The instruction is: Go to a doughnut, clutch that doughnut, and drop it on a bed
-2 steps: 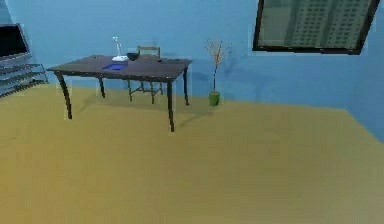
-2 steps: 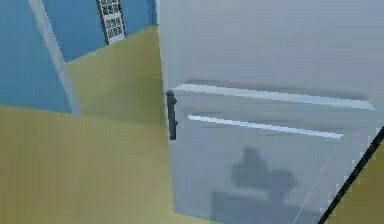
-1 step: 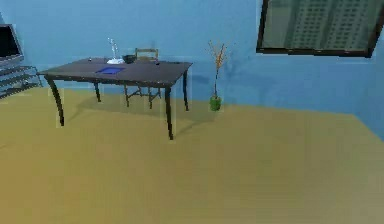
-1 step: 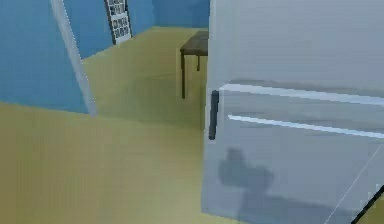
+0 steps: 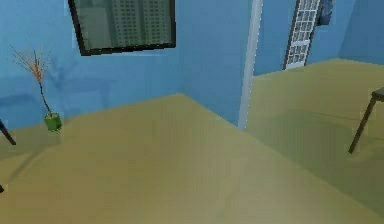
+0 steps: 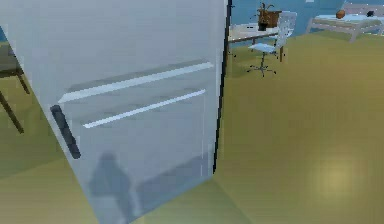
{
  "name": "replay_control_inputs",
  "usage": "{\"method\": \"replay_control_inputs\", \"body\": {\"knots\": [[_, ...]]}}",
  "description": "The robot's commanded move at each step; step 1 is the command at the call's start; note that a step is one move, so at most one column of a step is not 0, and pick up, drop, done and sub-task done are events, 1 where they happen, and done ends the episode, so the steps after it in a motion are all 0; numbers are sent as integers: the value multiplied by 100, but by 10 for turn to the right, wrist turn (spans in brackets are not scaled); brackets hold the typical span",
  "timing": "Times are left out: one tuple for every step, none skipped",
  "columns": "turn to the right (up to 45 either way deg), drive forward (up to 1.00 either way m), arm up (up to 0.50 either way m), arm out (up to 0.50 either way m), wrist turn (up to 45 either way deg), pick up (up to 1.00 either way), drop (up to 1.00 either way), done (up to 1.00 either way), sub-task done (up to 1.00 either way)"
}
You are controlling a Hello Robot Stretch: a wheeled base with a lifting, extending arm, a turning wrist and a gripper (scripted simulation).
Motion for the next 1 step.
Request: {"method": "replay_control_inputs", "body": {"knots": [[90, 0, 0, 0, 0, 0, 0, 0, 0]]}}
